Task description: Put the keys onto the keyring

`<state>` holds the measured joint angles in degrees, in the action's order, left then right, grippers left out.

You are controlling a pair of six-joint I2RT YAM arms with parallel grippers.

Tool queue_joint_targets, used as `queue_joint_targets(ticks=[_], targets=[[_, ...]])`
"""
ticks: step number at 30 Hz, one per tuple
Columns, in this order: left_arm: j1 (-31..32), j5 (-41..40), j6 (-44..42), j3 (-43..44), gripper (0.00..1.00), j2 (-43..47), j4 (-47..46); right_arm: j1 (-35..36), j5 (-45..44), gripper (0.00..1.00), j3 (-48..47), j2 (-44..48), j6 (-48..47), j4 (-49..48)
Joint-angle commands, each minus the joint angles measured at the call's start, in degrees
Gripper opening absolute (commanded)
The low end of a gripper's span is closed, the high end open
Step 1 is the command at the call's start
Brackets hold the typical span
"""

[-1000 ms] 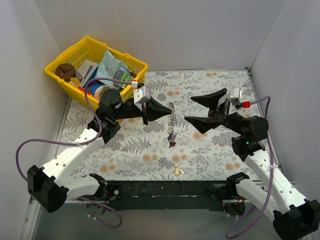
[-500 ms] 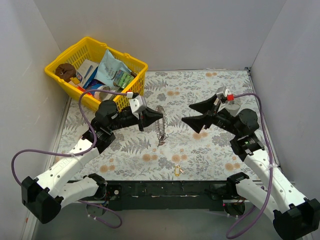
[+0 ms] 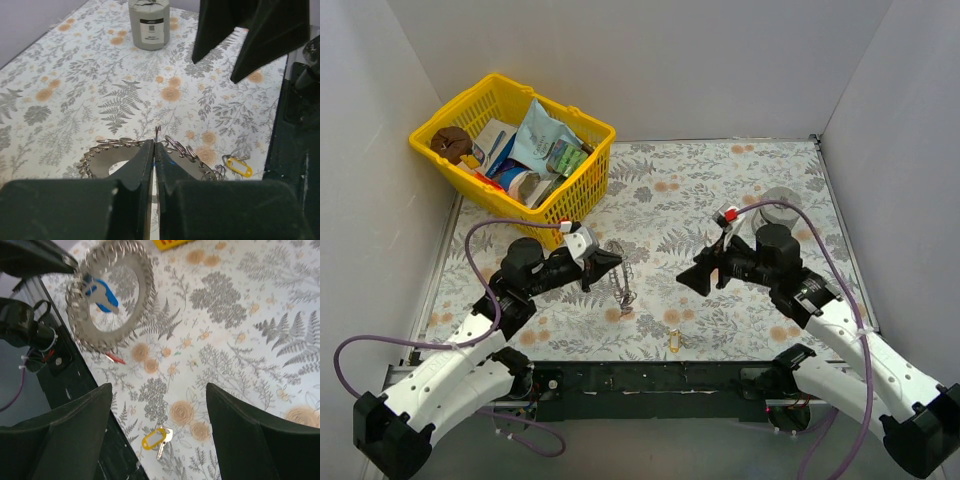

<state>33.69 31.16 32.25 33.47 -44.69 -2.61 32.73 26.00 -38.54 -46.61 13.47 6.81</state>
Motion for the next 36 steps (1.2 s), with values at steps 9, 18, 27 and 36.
queue_joint_targets(ticks=[9, 18, 27, 36], targets=[[-0.2, -9.6, -6.5, 1.4, 0.00, 5.0, 6.4, 24.1, -30.8, 0.71, -7.9, -11.4, 1.2, 20.2], [-0.2, -11.8, -7.0, 1.5, 0.00, 5.8, 7.8, 36.0, -40.6, 0.47, -11.4, -24.3, 4.5, 23.6], [-0.1, -15.2, -5.5, 0.5, 0.00, 7.5, 7.0, 40.0, -41.6, 0.41, -10.6, -31.5, 6.7, 22.3], [-0.1, -15.3, -5.2, 0.3, 0.00, 7.3, 6.7, 40.5, -42.0, 0.44, -8.0, -33.6, 6.6, 18.3]])
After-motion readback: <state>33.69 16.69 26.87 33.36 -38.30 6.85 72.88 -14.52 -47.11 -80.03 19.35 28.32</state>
